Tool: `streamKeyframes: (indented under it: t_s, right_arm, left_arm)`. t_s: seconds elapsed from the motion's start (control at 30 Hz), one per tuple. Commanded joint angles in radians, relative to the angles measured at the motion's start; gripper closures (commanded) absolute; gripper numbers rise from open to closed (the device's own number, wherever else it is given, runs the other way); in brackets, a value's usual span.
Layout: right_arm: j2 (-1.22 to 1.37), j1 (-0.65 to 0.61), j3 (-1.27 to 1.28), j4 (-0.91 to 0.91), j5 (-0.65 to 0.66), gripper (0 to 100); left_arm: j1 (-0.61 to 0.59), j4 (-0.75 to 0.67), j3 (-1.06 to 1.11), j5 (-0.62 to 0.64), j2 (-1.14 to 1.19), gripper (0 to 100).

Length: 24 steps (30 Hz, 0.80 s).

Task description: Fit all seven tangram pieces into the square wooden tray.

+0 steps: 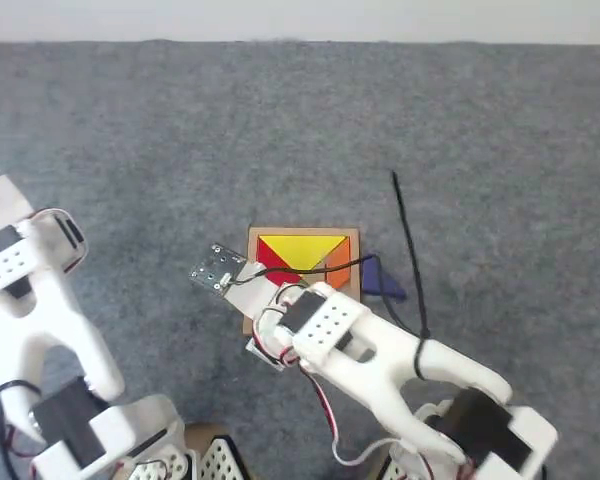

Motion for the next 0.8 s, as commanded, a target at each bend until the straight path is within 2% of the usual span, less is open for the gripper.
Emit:
streamKeyframes:
  t_s: [0.0,0.53,0.77]
  right_arm:
    - [0.03,-0.005,-0.098,0.013,-0.011,99.1]
    - [0.059,0.047,-0.161,0.004,-0.012,99.1]
    - [-0.041,0.051,-0.21,0.048,-0.048,99.1]
  left_arm:
    - [-0.003,0.008,-0.051,-0.002,-0.029,83]
    - [-0.002,0.006,-0.051,-0.002,-0.029,83]
    - [-0.005,0.008,-0.051,-0.002,-0.029,83]
